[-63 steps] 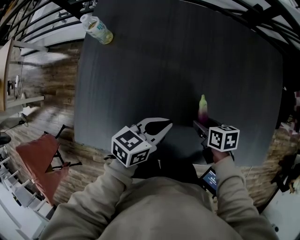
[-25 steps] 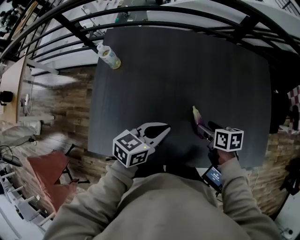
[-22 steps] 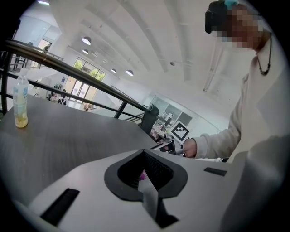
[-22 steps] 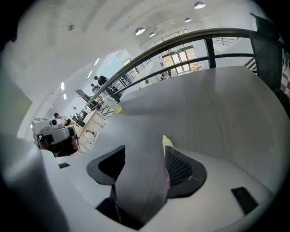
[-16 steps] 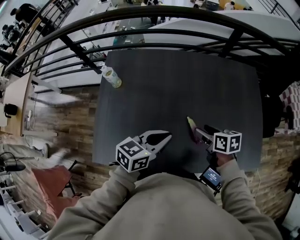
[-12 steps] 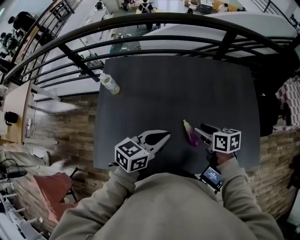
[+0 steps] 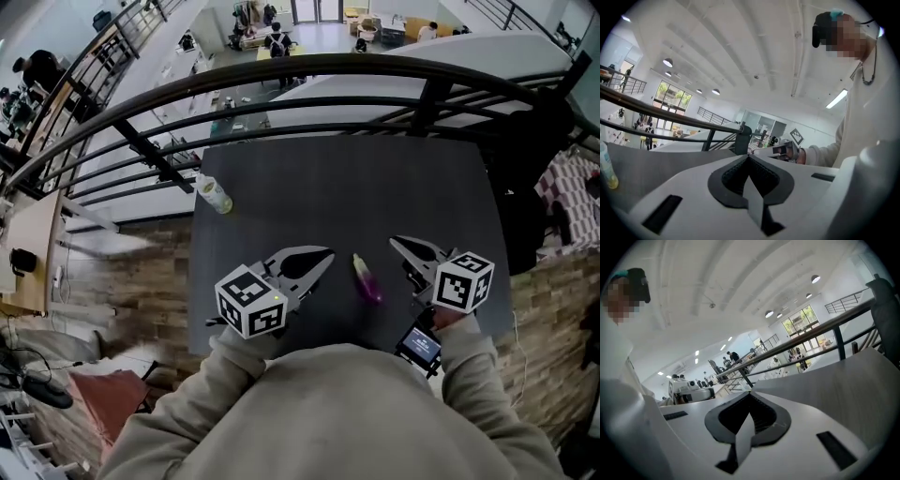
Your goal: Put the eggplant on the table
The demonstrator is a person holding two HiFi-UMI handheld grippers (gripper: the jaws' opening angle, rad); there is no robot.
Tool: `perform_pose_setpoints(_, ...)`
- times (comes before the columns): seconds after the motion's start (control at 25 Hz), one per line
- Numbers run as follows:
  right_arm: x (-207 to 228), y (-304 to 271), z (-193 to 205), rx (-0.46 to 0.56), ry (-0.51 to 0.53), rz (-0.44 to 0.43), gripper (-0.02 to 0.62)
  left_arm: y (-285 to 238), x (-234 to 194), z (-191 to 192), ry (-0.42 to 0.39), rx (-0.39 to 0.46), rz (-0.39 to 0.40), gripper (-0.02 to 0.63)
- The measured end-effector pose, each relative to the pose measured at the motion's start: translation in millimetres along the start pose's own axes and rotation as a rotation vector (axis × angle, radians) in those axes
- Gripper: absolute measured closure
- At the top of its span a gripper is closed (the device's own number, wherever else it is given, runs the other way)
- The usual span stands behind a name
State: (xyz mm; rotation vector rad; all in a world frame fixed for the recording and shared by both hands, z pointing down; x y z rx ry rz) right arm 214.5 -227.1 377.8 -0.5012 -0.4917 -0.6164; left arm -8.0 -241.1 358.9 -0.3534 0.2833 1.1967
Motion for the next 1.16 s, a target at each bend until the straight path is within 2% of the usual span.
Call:
perform_pose_setpoints(0.16,-44.0,19.9,-46.7,0.166,0.078,-0.072,0.581,0.8,12.1,-37.1,-0.073,0.063,0.033,0.601)
perform_pose_setpoints(0.36,-72.3,38.6,-74.6,0.238,0.187,-0.103,0.583,0.7,28.8,-59.0,-0.128,0.111,0.080,0.601)
perform_pose_setpoints(0.52,-77.0,44.0,-79.1,0.220,0.239,-0.094,0.583,-1.7,31.2,-61.0,-0.129,0.112,0.087,0.601)
perform_pose_setpoints(0.76,-72.0,40.7,-64.2,0.199,0.207,-0.074,0.583,1.4,28.9,-53.3,-0.105,0.110,0.071,0.601)
perform_pose_setpoints(1.0,-80.5,34.4,-62.2,0.162,0.231,-0.111,0.583,2.1,34.5,-57.2,-0.108,0.116,0.067,0.601)
perform_pose_setpoints(1.16,-81.3,29.7,-49.3,0.133,0.212,-0.113,0.583,6.6,31.7,-45.9,-0.086,0.085,0.074,0.601)
Point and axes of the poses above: the fingertips, and each gripper's own axes: y backward along the fingers, x to its right, z out of its underside, the point moved 7 cm from there along y, backward along the fingers, and after that the axes turned 4 degrees about x, right-handed, at the moved point
